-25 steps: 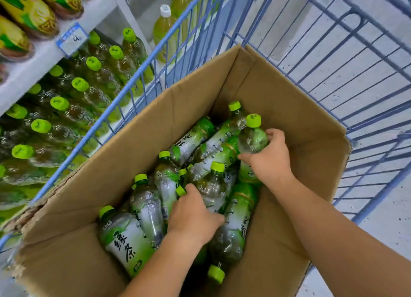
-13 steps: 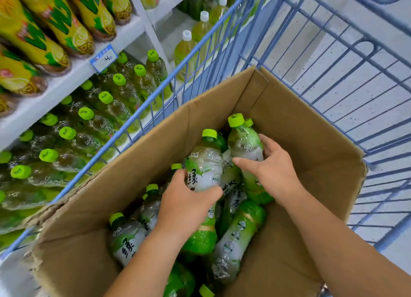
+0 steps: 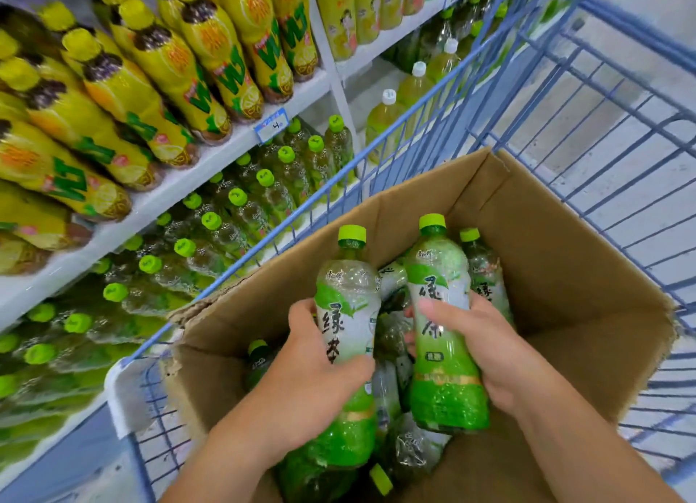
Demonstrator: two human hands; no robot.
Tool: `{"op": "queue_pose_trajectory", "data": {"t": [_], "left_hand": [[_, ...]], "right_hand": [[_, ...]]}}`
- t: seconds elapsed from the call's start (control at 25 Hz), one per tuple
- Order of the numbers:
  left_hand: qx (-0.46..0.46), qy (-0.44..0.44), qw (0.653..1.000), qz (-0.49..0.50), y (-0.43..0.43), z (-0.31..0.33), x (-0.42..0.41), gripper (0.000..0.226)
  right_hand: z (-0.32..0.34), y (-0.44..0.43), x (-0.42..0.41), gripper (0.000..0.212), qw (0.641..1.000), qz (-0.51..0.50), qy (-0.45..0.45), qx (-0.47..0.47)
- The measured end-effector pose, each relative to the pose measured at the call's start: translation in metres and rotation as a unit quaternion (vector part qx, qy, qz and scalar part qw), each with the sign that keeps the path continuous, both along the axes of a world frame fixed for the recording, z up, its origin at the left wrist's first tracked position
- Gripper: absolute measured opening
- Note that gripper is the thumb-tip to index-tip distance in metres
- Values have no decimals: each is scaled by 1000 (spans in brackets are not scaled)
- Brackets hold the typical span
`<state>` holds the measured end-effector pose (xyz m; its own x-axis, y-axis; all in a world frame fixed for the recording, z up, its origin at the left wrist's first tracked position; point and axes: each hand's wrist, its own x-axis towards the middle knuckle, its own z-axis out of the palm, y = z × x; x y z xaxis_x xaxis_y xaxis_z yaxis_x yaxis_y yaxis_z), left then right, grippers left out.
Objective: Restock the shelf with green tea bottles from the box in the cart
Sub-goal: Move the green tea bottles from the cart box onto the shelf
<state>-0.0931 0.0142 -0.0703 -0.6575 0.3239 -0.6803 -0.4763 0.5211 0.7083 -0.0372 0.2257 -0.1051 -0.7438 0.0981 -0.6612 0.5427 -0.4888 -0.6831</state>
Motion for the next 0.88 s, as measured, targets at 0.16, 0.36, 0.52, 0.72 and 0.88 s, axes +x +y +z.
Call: {"op": "queue_pose_trajectory", "data": {"t": [0.16, 0.36, 0.52, 0.72, 0.88], "left_hand": [[21, 73, 996, 51, -8, 14, 4, 65], [48, 170, 977, 116, -42, 33, 4, 62], [62, 223, 955, 183, -89, 62, 7, 69], [70, 290, 926, 231, -175, 103, 9, 68], [51, 325, 910, 251, -262, 122, 15, 72]], "right_hand": [[10, -18, -7, 46, 998, -21, 39, 38], [38, -52, -23, 27, 992, -14, 92, 81], [78, -99, -33, 40, 982, 33, 156, 105], [124, -185, -46, 43, 966, 62, 226, 105], [148, -271, -51, 50, 953, 90, 265, 113]]}}
